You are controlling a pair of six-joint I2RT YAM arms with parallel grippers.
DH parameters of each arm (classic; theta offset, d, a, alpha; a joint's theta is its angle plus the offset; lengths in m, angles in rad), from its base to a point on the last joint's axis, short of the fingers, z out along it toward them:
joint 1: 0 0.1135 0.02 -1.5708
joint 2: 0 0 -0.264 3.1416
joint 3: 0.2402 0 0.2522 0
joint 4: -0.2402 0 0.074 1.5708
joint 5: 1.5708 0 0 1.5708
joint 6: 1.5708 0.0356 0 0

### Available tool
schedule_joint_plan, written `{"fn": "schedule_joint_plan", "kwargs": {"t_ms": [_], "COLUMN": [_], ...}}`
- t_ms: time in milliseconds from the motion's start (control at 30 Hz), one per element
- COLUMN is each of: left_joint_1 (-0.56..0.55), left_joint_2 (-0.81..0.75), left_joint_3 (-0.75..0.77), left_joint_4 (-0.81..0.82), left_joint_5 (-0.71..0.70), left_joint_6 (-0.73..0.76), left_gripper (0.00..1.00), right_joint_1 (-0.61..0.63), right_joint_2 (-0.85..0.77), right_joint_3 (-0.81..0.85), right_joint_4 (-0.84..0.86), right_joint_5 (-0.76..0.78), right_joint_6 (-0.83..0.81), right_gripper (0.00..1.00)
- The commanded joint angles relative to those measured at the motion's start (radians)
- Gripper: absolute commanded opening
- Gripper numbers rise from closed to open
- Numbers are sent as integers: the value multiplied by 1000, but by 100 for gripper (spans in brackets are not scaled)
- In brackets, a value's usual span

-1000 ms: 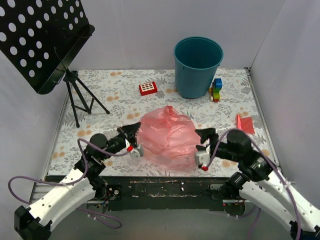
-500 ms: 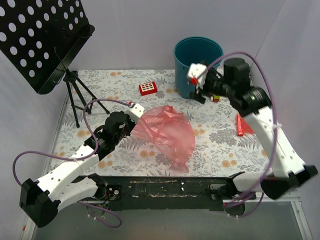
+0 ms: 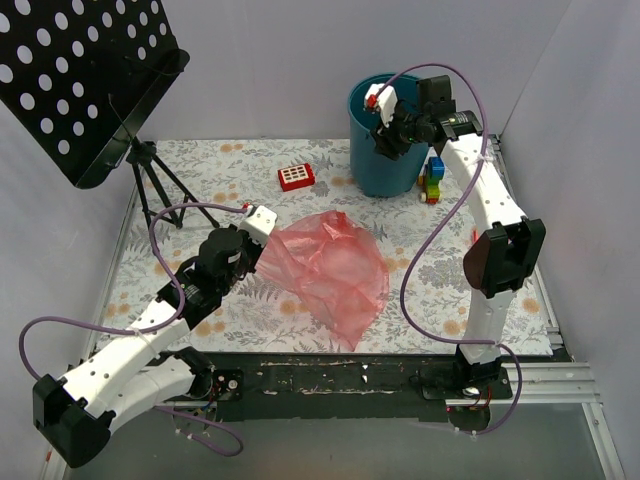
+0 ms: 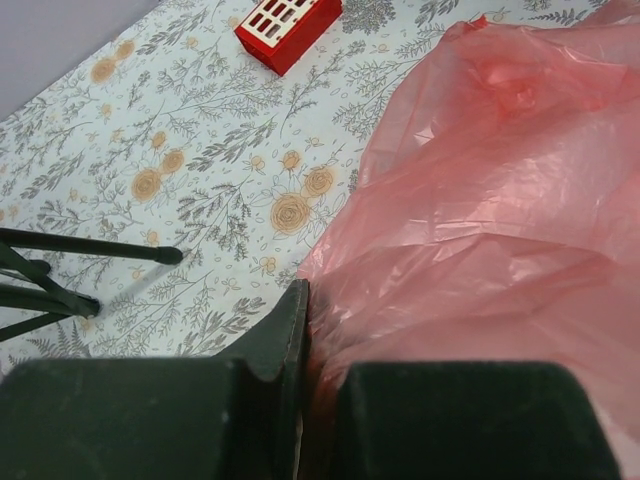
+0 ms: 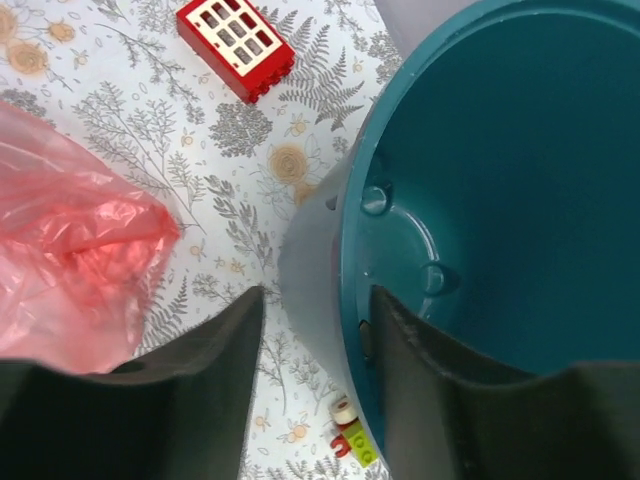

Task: Put the trash bags into the trash bin

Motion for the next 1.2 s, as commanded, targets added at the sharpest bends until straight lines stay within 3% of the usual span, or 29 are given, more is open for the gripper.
{"fn": "schedule_joint_plan", "kwargs": {"t_ms": [0, 133, 233, 267, 567, 800, 900, 933, 1033, 1067, 1167], "left_joint_1": [10, 13, 25, 32, 36, 27, 19, 16, 7, 1, -10], "left_joint_2": [-3, 33, 69, 82, 375, 592, 639, 647, 672, 678, 701], "left_joint_3": [70, 222, 393, 456, 1061, 1492, 1573, 1580, 1606, 1618, 1661], "left_joint_4": [-10, -22, -34, -22, 110, 150, 165, 179, 193, 188, 158], "left_joint_5": [-15, -5, 2, -6, -46, 95, 167, 184, 230, 241, 273], "left_joint_6": [-9, 11, 26, 34, 157, 131, 97, 73, -27, -64, -165], "left_gripper": [0, 0, 0, 0, 0, 0, 0, 0, 0, 0, 0], "right_joint_1": [1, 12, 18, 21, 108, 227, 253, 254, 258, 256, 239], "right_joint_2": [-23, -40, -57, -63, -268, -443, -516, -532, -567, -576, -612], "right_joint_3": [63, 66, 65, 58, -104, -343, -446, -475, -495, -482, -422], "right_joint_4": [-54, -89, -145, -158, -123, -71, 2, 25, 96, 116, 191], "right_joint_5": [-80, -79, -94, -100, -175, -183, -174, -172, -140, -120, -53], "right_joint_6": [-66, -127, -152, -156, -121, -72, -23, -3, 102, 135, 236], "right_gripper": [43, 28, 4, 1, 1, 1, 1, 4, 50, 55, 59]}}
